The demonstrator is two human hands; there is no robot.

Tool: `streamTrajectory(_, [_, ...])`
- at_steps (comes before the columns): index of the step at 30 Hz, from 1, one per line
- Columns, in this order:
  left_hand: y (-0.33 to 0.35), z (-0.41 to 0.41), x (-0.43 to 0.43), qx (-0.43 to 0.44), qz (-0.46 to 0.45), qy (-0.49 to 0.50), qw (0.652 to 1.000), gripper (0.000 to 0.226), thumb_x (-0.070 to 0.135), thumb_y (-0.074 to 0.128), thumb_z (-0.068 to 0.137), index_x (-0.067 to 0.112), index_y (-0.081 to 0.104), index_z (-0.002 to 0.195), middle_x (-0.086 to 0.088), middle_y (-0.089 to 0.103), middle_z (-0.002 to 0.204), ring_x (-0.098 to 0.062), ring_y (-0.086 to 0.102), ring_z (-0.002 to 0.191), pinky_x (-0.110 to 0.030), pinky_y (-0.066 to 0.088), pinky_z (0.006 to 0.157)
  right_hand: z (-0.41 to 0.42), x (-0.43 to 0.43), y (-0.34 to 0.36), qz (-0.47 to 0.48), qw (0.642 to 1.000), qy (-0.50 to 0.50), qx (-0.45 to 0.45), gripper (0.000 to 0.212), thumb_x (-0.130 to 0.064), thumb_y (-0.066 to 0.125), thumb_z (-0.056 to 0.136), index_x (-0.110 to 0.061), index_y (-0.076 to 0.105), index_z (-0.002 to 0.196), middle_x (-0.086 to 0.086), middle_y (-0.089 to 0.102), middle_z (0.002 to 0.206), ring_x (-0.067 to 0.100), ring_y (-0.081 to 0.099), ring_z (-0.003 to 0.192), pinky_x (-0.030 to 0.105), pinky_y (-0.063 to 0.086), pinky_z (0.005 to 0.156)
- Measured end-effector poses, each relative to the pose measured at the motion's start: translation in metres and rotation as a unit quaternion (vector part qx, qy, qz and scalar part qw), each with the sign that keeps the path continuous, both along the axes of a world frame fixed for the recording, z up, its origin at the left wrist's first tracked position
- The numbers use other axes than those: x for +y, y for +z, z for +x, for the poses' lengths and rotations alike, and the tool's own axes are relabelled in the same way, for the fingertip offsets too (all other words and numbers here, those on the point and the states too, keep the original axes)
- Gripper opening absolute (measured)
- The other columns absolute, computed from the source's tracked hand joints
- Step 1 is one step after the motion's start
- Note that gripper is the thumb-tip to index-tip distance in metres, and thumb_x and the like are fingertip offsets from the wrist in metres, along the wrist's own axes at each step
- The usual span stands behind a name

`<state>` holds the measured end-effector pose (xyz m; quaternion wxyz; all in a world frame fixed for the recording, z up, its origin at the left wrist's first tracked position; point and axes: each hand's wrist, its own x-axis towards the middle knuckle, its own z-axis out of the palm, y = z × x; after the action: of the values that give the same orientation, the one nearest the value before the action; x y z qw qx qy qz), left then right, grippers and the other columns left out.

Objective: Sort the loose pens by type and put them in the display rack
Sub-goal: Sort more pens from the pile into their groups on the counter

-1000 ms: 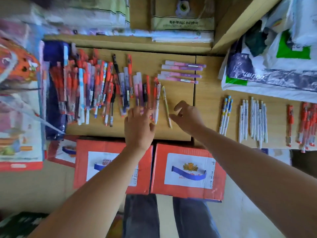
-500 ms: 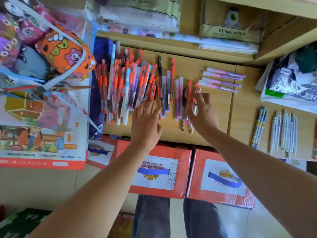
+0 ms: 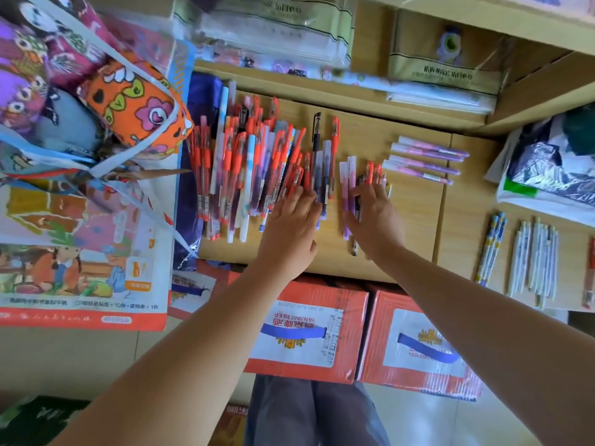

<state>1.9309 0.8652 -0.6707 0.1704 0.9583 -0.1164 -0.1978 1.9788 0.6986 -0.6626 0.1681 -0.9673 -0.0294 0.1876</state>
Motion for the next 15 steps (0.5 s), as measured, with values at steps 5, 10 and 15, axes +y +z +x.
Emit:
streamTrajectory(5, [-0.004,-0.008,0.006,-0.043,-0.024,-0.001,0.999,0.051,0.014,0.069,0.077,0.007,0.057,0.126,-0.01,0.046,0.144,-0.031,0.035,0.138,-0.047,0.028,0.113,0.009,0.015,-0.004,-0.066,0.994,-0.058,0.065,0.035,-0.046,0.058,0.09,-0.013,0.049,0.098,-0.001,0.051,0.077,0.023,0.054,0.073,0.031,0.043,0.057])
streamTrajectory(10, [-0.001,0.005,0.007,-0.074,-0.04,0.017,0.996,0.034,0.008,0.061,0.076,0.008,0.065,0.11,-0.008,0.06,0.12,-0.03,0.051,0.117,-0.042,0.043,0.097,0.015,0.022,-0.007,-0.073,0.99,-0.066,0.105,0.037,-0.042,0.063,0.085,-0.018,0.043,0.065,-0.004,0.044,0.061,0.02,0.055,0.067,0.03,0.047,0.054])
streamTrajectory(15, [0.003,0.009,0.007,-0.047,-0.035,0.048,0.997,0.03,0.009,0.053,0.081,0.008,0.063,0.109,-0.008,0.058,0.107,-0.027,0.054,0.103,-0.039,0.049,0.089,0.021,0.018,-0.007,0.005,0.99,-0.081,0.116,0.042,-0.039,0.052,0.092,-0.016,0.049,0.056,-0.001,0.05,0.05,0.016,0.053,0.048,0.021,0.039,0.043])
